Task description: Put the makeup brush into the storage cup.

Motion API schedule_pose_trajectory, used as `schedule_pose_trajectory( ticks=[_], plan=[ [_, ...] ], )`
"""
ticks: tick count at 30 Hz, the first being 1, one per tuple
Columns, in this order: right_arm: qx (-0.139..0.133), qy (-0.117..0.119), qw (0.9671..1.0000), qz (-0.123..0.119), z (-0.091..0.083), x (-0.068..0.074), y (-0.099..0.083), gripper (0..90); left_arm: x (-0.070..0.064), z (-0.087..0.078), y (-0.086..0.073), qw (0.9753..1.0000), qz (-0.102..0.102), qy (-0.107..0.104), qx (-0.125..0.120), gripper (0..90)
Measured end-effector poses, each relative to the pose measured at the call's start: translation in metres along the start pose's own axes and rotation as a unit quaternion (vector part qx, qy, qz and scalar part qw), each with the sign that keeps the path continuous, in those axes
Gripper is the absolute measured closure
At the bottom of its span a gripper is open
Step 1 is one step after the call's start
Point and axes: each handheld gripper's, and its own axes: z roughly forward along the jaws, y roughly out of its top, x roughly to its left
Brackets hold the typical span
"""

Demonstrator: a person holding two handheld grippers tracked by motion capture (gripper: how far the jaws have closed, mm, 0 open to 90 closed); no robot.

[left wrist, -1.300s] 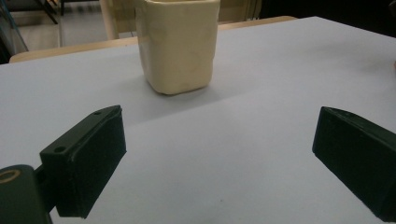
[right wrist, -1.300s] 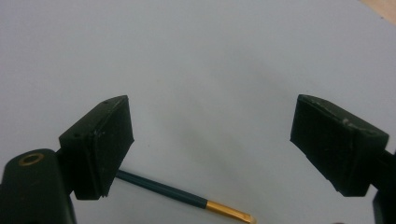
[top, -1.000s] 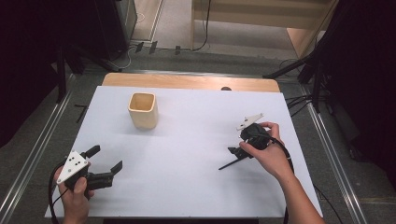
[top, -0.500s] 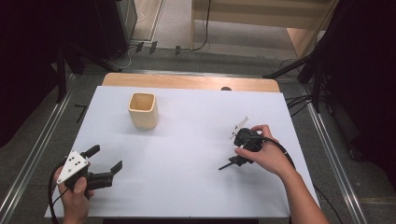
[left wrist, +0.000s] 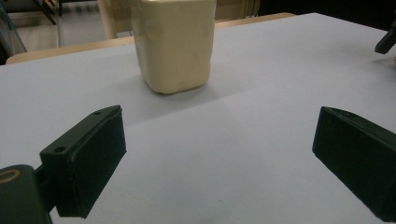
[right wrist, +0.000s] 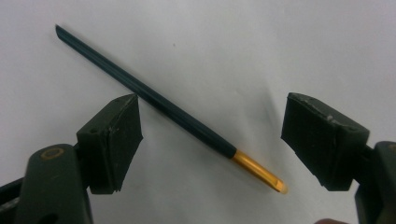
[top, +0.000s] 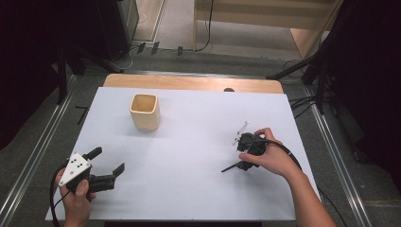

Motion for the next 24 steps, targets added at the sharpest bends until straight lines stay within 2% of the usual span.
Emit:
schedule_pose_trajectory(
  ticks=[3, 5, 6, 12, 17, 19, 20, 21, 24],
  plan=[
    [0.012, -0.005, 0.9999, -0.005, 0.0025, 0.0014, -0.0003, 28.2, -0.0001, 0.0001, 0.0, 1.0, 0.0, 0.0, 0.0, 3.5],
    [0.015, -0.001, 0.9998, -0.013, 0.0036, 0.0011, -0.0002, 28.3, -0.0003, 0.0002, 0.0, 1.0, 0.0, 0.0, 0.0, 3.5],
    [0.025, 0.0, 0.9996, -0.015, 0.0057, 0.0017, 0.0, 28.4, -0.0004, 0.0003, 0.0, 1.0, 0.0, 0.0, 0.0, 3.5],
    [0.029, 0.026, 0.9993, 0.002, 0.006, -0.0032, -0.0002, 34.0, -0.0009, 0.0003, 0.0001, 1.0, 0.0, -0.001, 0.002, 3.5],
    [0.042, 0.021, 0.9989, 0.007, 0.0051, -0.003, 0.0034, 41.2, -0.0012, 0.0002, 0.0002, 1.0, 0.0, 0.0, 0.002, 3.8],
    [0.046, 0.023, 0.9987, 0.005, 0.0038, -0.0014, 0.0043, 49.7, -0.001, -0.0001, 0.0001, 1.0, 0.001, 0.0, 0.001, 3.9],
    [0.046, 0.023, 0.9987, 0.005, 0.0038, -0.0014, 0.0043, 49.7, -0.0009, -0.0005, 0.0002, 1.0, 0.001, 0.001, 0.0, 3.9],
    [0.047, 0.028, 0.9985, 0.001, 0.0017, -0.0005, 0.0042, 71.5, -0.0008, -0.0007, 0.0003, 1.0, 0.0, 0.002, -0.001, 4.3],
    [0.056, 0.037, 0.9977, -0.001, 0.0015, 0.0022, 0.005, 83.5, -0.0004, -0.0007, 0.0004, 1.0, 0.0, 0.003, -0.002, 4.4]
  ],
)
